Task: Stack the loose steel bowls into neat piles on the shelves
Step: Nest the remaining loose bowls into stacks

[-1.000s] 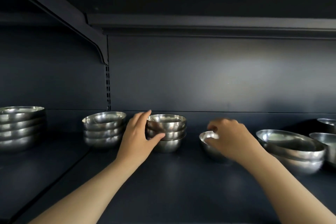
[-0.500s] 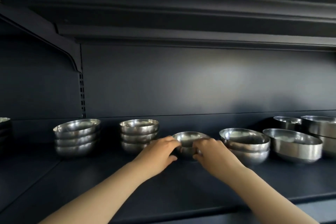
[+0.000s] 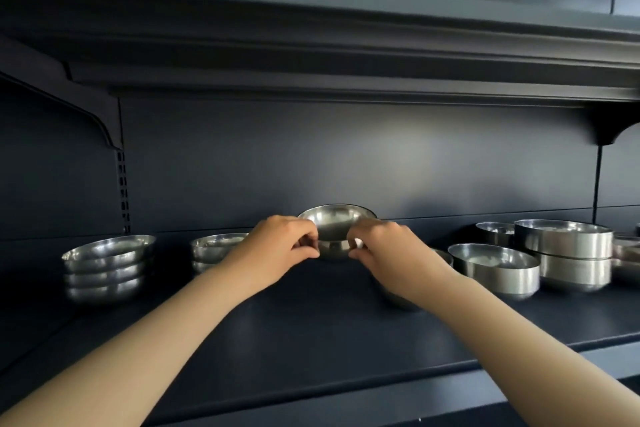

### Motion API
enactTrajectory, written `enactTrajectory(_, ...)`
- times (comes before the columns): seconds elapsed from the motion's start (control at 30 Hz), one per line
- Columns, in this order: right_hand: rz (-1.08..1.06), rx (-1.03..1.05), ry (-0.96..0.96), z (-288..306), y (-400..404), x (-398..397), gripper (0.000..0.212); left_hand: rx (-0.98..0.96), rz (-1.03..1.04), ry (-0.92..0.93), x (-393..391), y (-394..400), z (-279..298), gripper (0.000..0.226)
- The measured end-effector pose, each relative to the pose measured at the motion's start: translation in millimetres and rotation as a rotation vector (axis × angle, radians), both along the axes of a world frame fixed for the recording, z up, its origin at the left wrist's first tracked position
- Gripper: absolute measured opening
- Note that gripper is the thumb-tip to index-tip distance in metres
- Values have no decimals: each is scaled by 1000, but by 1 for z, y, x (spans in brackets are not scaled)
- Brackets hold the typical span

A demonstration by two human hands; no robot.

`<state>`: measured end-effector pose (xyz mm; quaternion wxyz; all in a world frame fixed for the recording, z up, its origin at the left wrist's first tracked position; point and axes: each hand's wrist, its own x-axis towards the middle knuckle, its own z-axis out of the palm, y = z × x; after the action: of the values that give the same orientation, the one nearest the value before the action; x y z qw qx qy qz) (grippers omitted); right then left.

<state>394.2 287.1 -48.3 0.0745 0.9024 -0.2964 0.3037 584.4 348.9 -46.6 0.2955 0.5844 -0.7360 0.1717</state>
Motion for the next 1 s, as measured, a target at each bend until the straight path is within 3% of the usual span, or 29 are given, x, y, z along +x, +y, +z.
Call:
enactTrajectory(0.47,49,30,7,16,-47,-109,2,-6,-15,42,-105,-44,10,8)
enactTrajectory(1.0,155,134,35,-17,-81,-112,6,121,67,36,-111,-61,-18,8)
